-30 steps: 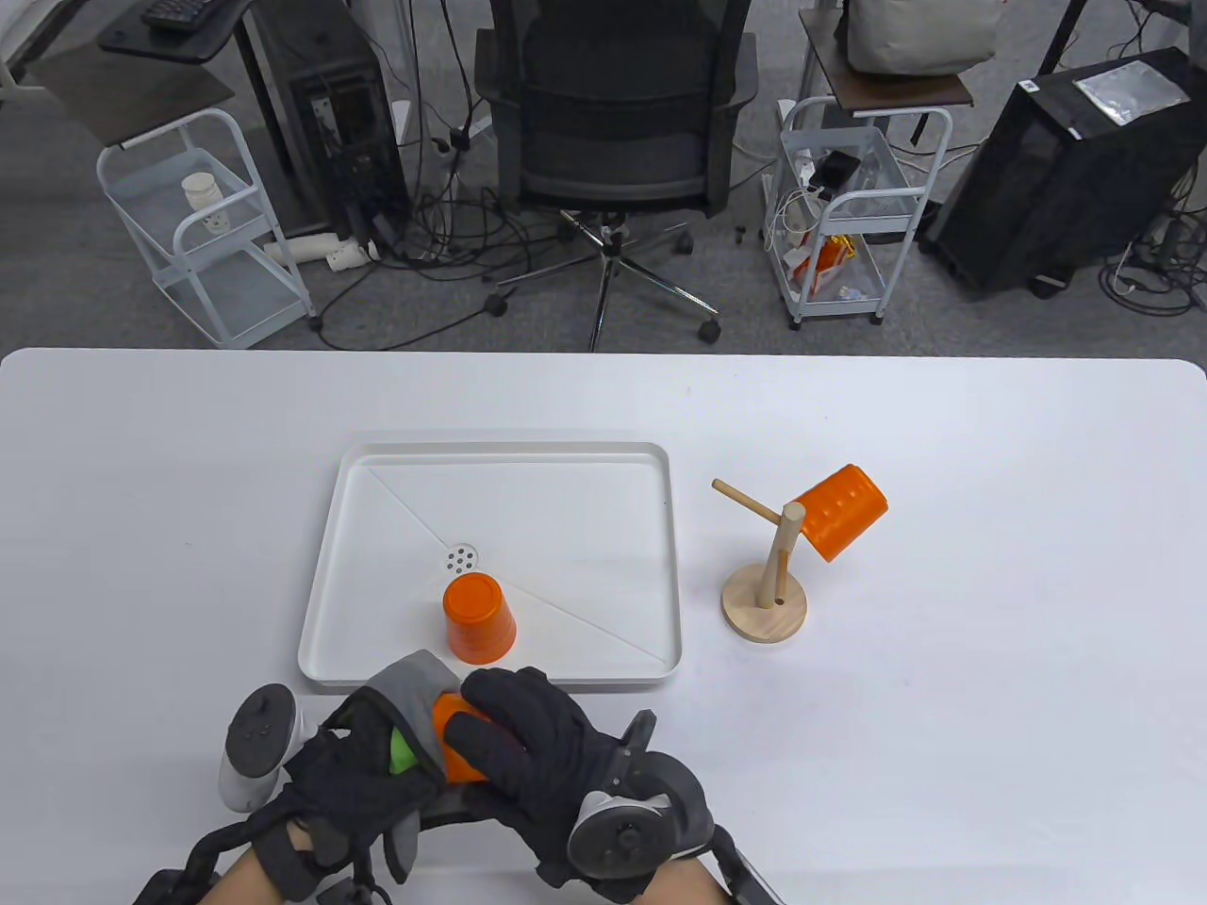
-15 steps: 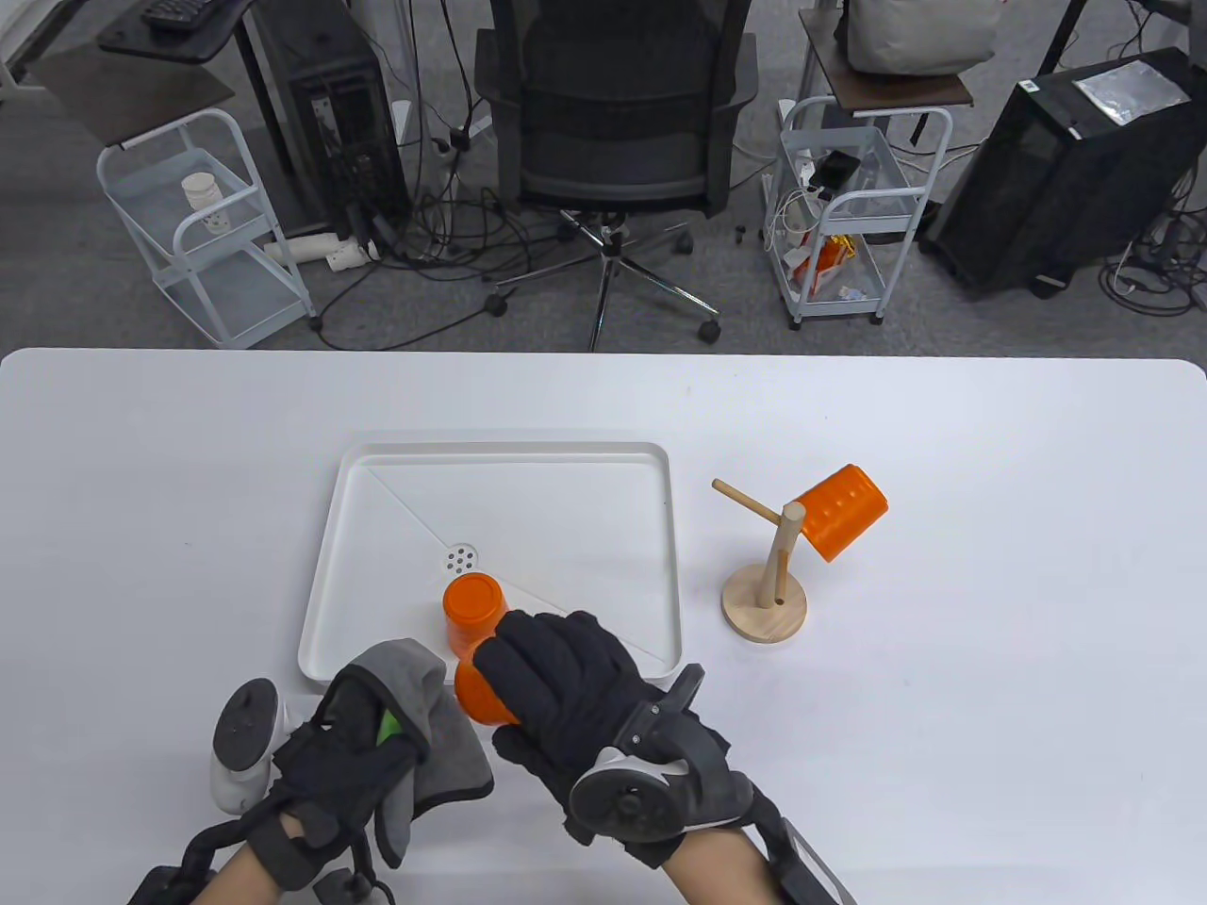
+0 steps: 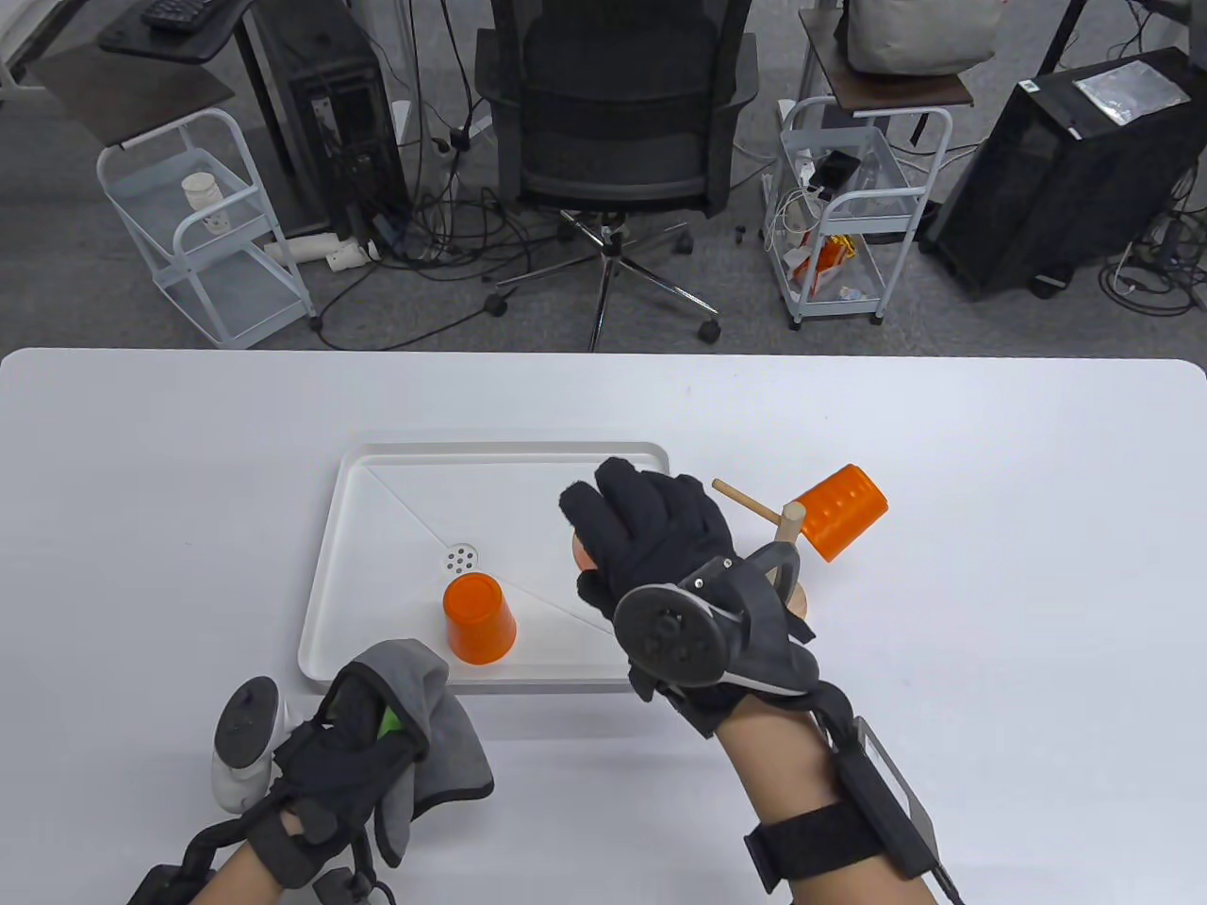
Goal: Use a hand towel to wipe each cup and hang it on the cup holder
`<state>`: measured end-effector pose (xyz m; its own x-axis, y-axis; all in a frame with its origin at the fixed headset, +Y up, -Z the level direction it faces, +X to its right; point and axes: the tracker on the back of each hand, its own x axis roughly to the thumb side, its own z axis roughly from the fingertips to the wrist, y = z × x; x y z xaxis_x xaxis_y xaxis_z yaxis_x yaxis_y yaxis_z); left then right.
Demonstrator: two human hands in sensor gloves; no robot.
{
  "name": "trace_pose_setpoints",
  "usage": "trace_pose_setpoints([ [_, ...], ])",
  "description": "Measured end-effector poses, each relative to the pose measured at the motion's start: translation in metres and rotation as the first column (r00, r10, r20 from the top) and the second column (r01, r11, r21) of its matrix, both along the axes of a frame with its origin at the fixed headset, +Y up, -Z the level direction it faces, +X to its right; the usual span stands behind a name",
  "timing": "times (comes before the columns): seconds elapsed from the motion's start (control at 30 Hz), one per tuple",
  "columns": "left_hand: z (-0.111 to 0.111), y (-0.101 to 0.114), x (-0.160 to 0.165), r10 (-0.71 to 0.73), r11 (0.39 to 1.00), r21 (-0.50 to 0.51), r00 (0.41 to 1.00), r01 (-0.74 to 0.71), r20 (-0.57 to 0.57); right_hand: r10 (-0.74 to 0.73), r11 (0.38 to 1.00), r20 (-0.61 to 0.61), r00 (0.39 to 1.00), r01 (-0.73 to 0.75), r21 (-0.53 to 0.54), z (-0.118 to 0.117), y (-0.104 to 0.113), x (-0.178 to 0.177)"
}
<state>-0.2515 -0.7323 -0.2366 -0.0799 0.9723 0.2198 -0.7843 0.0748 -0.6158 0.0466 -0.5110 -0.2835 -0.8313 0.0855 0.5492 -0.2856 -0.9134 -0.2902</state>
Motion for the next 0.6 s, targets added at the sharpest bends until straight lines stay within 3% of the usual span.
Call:
trace_pose_setpoints([
  [0.23, -0.001, 0.000, 0.000, 0.001, 1.000, -0.003, 1.000, -0.001, 0.002, 0.040, 0.996, 0.160, 0.986, -0.025, -0.090, -0.036, 0.001, 0.002],
  [0.6, -0.001, 0.000, -0.001, 0.004, 1.000, 0.001, 1.000, -0.004, 0.007, 0.213, 0.963, 0.335, 0.918, -0.138, -0.233, -0.083, -0.022, -0.002],
])
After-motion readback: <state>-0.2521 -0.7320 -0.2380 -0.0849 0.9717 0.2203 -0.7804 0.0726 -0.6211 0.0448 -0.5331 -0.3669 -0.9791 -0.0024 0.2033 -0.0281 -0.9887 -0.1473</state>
